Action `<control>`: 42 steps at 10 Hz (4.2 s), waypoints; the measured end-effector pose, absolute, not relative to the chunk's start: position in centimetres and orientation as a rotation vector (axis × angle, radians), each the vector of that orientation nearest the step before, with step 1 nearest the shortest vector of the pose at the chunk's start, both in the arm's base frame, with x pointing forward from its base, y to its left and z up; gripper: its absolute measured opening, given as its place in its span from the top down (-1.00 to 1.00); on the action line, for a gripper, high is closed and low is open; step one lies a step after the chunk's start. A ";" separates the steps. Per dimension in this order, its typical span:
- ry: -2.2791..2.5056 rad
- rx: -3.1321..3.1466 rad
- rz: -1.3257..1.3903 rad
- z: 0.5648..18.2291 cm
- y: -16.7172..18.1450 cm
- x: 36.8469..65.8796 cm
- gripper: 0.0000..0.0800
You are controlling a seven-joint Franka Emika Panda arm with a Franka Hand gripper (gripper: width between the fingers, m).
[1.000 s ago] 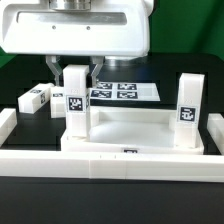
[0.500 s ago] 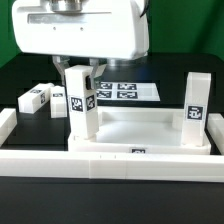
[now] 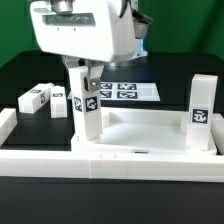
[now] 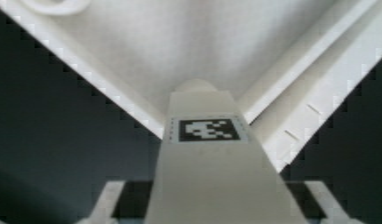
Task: Assemble desk
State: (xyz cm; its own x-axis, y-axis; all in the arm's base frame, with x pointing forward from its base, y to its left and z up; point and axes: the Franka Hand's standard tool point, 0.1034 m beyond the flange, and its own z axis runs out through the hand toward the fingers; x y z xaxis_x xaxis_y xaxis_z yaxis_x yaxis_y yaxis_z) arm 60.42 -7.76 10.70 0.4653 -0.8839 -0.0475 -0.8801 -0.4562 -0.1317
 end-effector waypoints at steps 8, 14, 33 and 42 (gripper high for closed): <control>1.409 -2.671 -0.023 10.7 -6.8 60.6 -0.55; 0.704 -2.975 -0.062 10.6 -7.0 60.5 -0.62; 0.617 -3.031 -0.074 10.6 -5.7 60.8 0.28; 1.472 -2.671 -0.029 10.5 -5.7 60.8 0.27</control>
Offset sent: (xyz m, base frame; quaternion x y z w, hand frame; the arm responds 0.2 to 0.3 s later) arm 0.0000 0.0000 0.0000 0.0000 0.0000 0.1296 0.9916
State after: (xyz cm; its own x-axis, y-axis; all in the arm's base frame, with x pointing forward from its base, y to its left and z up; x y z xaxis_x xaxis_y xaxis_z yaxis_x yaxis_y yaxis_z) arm 60.77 -5.70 10.54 0.5348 -0.8445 -0.0275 -0.8428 -0.5308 -0.0888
